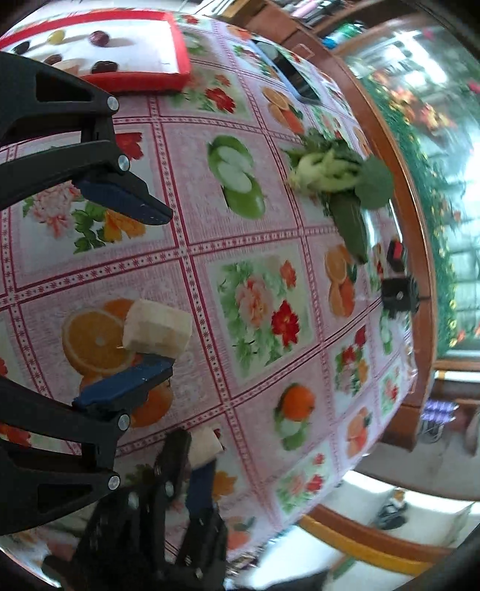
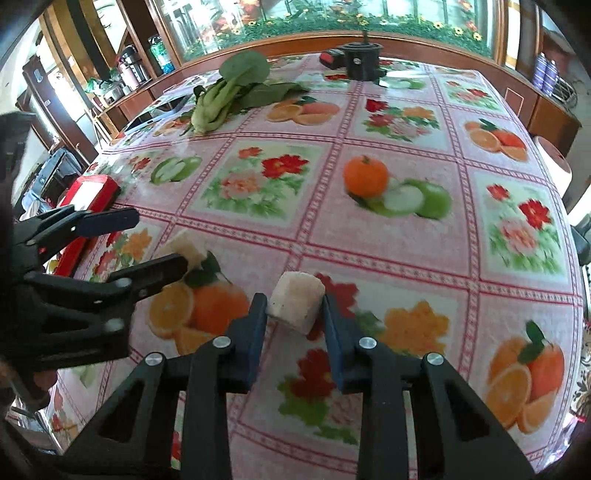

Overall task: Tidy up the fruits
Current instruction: 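Grasp a beige cylinder piece with the right tool while the left tool grasps another, then carry both beige cylinder pieces over the white tray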

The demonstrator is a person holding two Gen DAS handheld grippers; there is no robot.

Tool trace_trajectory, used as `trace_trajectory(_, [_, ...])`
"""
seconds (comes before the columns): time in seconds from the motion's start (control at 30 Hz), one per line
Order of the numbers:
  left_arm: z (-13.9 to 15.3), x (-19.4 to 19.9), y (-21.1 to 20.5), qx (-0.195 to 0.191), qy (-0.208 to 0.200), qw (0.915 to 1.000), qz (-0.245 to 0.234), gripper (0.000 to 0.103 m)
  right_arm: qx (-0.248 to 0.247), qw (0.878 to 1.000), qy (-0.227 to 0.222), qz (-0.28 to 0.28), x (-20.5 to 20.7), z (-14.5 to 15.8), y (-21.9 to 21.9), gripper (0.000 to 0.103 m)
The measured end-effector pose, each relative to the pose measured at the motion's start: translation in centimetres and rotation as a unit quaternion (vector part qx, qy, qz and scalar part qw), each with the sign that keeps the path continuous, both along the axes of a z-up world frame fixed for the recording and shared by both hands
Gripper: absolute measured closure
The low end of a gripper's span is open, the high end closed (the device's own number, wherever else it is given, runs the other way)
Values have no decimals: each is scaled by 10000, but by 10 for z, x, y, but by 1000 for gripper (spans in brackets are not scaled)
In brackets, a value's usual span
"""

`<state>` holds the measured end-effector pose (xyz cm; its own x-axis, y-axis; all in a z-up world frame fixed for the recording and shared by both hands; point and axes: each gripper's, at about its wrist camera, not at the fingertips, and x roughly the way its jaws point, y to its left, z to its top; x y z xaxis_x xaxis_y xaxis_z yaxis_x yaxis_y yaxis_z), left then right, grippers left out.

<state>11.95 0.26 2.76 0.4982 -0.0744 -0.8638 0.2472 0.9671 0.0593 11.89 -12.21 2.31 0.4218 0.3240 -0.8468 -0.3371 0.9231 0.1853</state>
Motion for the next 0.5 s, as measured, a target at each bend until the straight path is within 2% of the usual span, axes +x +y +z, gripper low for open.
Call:
trace_trajectory(0.13, [-15, 6, -9, 153, 131, 9997, -107, 30, 57, 10000, -25, -62, -3, 2, -7, 71])
trace_trajectory(0.2, [-16, 7, -6, -82, 92, 9999, -57, 49, 100, 9999, -25, -98, -3, 2, -8, 71])
trace_trajectory(0.23, [-14, 8, -5, -250, 96, 9996, -33, 68, 118, 9999, -32, -119, -3, 2, -9, 71])
trace_trajectory(0.27, [-13, 9, -4, -259, 110, 9996, 20, 74, 131, 9998, -38, -132, -4, 3, -9, 71])
trace_trajectory(0.43, [-13, -1, -3, -187, 103, 9997, 98, 74, 267, 9995, -60, -145, -10, 6, -9, 71])
trace_trajectory(0.5, [-11, -9, 2, -277, 140, 9992, 238, 74, 341, 9993, -81, -141, -15, 9, -10, 71])
